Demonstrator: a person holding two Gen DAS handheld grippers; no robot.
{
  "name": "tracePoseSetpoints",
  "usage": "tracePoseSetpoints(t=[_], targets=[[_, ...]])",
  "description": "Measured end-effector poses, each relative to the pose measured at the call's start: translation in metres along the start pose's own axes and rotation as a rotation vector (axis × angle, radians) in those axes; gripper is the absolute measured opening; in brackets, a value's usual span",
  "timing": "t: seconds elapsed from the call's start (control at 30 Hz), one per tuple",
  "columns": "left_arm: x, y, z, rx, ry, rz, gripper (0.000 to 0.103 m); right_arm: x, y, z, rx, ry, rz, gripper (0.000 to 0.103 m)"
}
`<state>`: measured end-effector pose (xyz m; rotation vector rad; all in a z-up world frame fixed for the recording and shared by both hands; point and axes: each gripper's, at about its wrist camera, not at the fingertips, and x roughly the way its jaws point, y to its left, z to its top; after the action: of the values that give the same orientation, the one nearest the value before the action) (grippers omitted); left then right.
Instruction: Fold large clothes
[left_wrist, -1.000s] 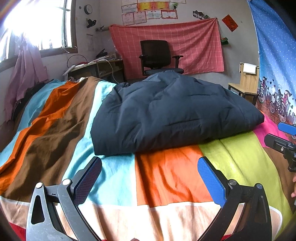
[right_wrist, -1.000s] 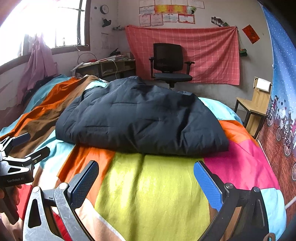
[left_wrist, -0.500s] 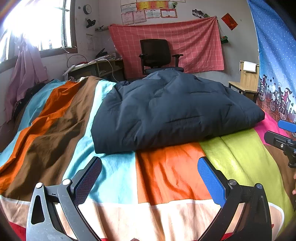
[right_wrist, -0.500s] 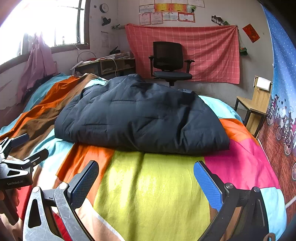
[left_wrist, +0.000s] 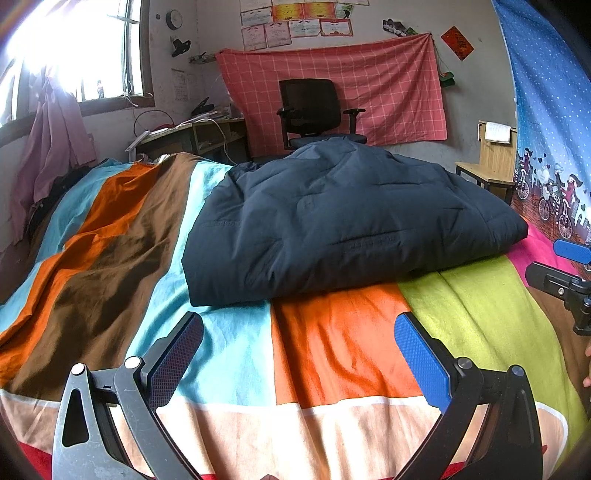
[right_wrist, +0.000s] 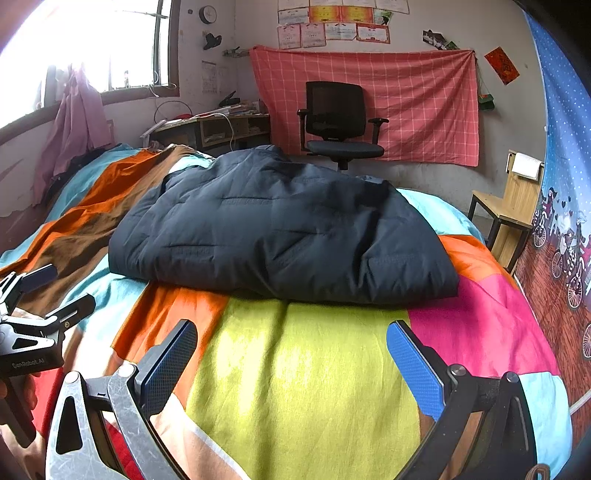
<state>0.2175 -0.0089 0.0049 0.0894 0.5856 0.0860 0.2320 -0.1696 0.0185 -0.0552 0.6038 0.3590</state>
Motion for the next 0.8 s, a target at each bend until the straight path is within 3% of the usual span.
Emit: tracePoseSetpoints(t=[0.8], targets=[[-0.0021,0.0038,-0.0013,0.008,-0.002,-0.006,0.101,0.0005,0.0006,-0.0008,-0.001,0.001,-0.003,0.103]])
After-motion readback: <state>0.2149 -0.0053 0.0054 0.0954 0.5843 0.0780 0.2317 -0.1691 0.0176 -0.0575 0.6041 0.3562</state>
